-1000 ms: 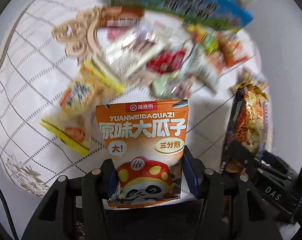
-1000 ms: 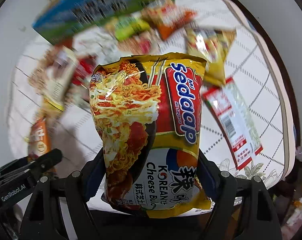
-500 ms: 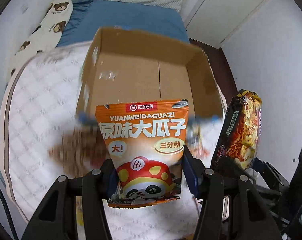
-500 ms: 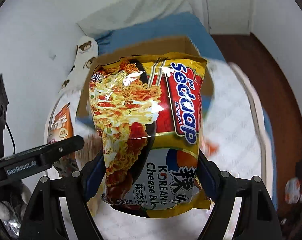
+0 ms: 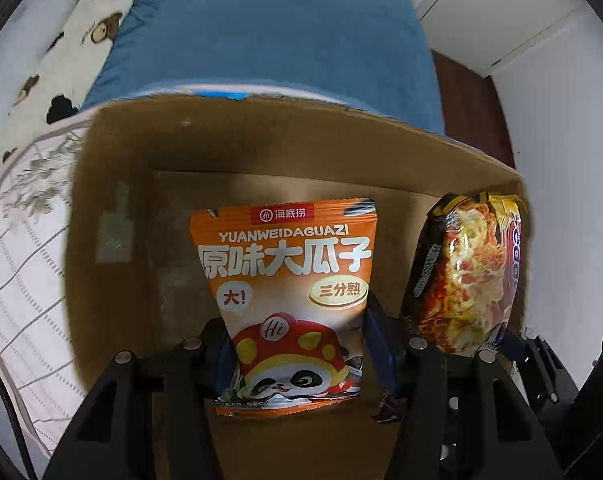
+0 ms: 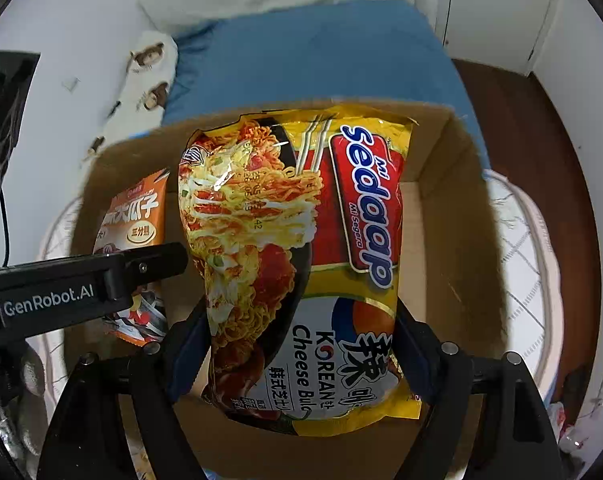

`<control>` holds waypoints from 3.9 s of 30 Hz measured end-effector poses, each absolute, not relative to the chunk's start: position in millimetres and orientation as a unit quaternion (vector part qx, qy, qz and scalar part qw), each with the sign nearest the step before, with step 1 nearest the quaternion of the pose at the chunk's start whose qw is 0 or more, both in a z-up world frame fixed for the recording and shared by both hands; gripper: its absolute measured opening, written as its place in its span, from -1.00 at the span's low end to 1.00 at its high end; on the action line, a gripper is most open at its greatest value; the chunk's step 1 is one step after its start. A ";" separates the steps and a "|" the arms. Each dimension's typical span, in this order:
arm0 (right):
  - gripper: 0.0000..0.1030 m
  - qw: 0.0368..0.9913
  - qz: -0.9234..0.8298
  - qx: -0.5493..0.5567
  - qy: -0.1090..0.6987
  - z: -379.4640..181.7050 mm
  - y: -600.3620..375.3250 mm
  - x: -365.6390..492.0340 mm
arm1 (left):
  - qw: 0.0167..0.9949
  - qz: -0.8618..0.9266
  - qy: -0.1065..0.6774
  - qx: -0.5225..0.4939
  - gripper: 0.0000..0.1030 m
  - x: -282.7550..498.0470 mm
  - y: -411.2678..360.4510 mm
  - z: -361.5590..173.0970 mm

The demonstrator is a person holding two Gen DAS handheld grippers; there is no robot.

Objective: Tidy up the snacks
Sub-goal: 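Carry both packs into the cardboard box and open both tools, then grasp the yellow cracker bag with left tool while right tool grasps Franzzi cookie pack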

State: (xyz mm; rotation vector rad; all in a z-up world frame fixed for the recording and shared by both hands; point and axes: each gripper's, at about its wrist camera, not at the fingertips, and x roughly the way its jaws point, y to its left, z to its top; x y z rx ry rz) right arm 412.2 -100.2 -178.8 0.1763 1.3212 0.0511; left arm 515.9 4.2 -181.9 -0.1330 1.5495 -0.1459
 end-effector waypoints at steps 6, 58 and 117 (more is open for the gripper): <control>0.64 0.751 0.036 0.079 0.654 -237.0 -97.0 465.1 | 0.701 -0.046 0.710 -0.043 0.08 532.5 3.6 -214.6; 0.90 0.872 -0.004 0.081 0.482 -17.6 -111.9 228.6 | 0.868 -0.063 0.493 -0.006 0.74 296.3 9.6 -7.3; 0.22 0.657 0.160 -0.080 0.732 -275.7 130.8 192.0 | 0.687 0.151 0.701 -0.119 0.11 142.4 210.1 -272.9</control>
